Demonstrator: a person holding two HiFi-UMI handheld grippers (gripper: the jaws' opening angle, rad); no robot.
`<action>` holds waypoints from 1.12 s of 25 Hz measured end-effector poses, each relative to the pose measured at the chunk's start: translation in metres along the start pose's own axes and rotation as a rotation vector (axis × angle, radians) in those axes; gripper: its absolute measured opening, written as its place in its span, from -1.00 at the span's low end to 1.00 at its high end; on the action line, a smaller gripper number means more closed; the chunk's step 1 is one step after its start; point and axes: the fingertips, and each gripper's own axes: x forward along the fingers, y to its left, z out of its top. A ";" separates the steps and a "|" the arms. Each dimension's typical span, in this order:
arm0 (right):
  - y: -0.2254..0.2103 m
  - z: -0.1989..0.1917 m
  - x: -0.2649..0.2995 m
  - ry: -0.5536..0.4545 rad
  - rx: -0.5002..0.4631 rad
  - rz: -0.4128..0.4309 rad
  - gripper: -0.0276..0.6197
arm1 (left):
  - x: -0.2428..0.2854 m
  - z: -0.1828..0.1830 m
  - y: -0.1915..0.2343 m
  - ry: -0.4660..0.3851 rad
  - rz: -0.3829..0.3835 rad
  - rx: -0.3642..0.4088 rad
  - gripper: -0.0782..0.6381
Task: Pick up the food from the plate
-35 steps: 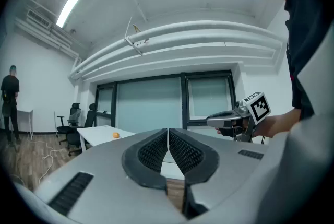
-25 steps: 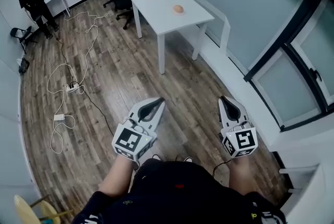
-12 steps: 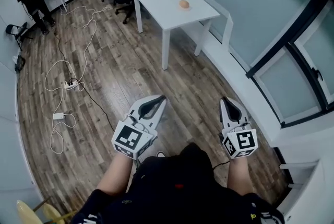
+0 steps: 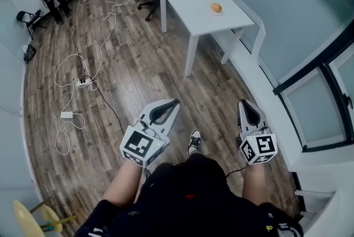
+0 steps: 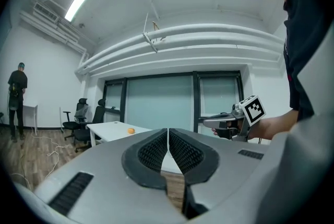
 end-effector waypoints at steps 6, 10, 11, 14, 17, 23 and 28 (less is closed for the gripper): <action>-0.014 0.006 0.088 -0.001 0.004 0.116 -0.80 | 0.052 0.014 0.053 0.016 0.068 0.017 -0.70; -0.065 0.008 0.141 -0.003 0.009 0.132 -0.80 | 0.108 0.018 0.086 0.024 0.105 0.018 -0.70; -0.080 0.007 0.154 -0.001 0.015 0.130 -0.80 | 0.125 0.019 0.093 0.026 0.111 0.018 -0.70; -0.121 0.003 0.191 0.005 0.025 0.130 -0.80 | 0.172 0.022 0.114 0.029 0.121 0.018 -0.70; -0.159 0.002 0.227 0.004 0.024 0.145 -0.80 | 0.216 0.022 0.135 0.036 0.139 0.018 -0.70; -0.217 -0.007 0.286 0.009 0.052 0.155 -0.80 | 0.281 0.016 0.166 0.072 0.163 0.013 -0.70; -0.234 -0.022 0.320 0.026 0.067 0.161 -0.80 | 0.314 0.008 0.192 0.098 0.165 0.004 -0.70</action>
